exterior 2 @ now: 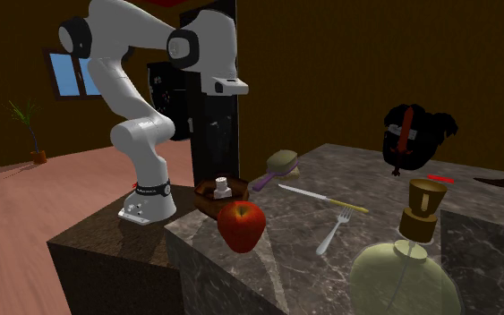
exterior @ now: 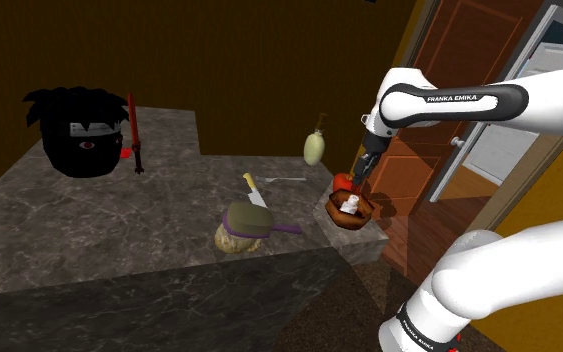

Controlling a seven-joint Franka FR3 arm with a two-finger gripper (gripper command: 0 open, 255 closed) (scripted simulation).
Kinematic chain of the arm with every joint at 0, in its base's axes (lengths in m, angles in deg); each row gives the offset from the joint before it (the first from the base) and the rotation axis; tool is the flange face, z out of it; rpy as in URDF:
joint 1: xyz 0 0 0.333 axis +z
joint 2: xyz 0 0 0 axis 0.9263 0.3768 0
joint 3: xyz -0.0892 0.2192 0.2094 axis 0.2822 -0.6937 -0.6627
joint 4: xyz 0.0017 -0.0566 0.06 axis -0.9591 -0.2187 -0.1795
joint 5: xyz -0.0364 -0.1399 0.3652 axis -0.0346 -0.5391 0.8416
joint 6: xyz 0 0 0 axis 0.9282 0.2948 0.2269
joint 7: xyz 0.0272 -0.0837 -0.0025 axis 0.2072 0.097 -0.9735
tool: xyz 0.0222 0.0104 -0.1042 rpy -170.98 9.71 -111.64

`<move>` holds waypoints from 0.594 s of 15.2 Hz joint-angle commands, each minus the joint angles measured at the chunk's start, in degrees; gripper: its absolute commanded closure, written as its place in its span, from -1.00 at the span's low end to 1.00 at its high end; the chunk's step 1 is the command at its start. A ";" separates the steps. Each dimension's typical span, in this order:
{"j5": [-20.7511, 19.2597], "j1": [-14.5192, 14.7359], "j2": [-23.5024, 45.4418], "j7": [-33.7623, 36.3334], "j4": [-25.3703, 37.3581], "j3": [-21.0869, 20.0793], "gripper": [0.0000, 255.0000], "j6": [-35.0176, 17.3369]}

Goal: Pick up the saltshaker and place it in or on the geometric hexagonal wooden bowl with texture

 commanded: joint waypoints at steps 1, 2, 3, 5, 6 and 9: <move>0.00 0.00 0.00 0.00 0.00 0.00 -1.00 0.00; 0.00 0.00 0.00 0.00 0.00 0.00 -1.00 0.00; 0.00 0.00 0.00 0.00 0.00 0.00 -1.00 0.00; 0.18 0.07 -0.31 -0.02 1.70 -0.25 -1.00 2.01; 0.36 0.15 -0.53 -0.05 3.47 -0.48 -1.00 3.99; 0.68 0.30 -0.68 -0.12 6.79 -0.88 -1.00 7.47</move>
